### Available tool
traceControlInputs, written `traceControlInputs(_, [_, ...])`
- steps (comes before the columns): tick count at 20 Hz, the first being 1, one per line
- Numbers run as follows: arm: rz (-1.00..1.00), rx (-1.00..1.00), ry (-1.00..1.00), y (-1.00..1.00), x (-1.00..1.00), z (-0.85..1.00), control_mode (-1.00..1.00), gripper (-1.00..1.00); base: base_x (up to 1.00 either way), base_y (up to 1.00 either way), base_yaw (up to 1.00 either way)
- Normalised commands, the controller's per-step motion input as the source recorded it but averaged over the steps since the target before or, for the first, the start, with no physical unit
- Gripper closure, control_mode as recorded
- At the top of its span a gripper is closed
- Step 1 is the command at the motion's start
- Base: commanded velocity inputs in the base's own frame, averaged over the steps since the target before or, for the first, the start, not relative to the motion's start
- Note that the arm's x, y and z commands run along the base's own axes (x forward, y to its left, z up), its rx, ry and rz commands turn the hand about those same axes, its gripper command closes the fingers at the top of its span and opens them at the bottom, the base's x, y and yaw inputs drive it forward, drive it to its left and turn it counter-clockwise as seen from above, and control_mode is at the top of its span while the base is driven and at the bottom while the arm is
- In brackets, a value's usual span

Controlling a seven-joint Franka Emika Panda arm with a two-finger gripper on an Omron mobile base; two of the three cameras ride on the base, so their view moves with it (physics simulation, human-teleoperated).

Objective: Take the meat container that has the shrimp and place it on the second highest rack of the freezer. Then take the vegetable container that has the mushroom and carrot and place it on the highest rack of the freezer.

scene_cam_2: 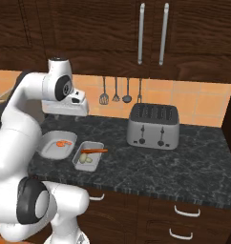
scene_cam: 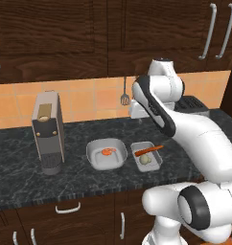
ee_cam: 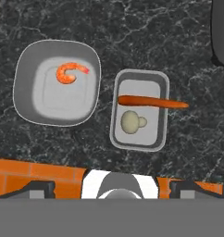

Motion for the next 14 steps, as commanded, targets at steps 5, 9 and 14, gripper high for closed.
traceControlInputs(5, [0.03, 0.00, 0.33, 0.48, 0.19, -0.78, -1.00, -1.00, 0.00, 0.00, 0.00])
traceControlInputs(9, [0.05, -0.01, 0.28, 0.35, 0.02, -0.67, -1.00, -1.00, 0.00, 0.00, 0.00])
traceControlInputs(14, [0.00, 0.03, 0.09, 0.51, 0.00, -0.58, -1.00, -1.00, 0.00, 0.00, 0.00])
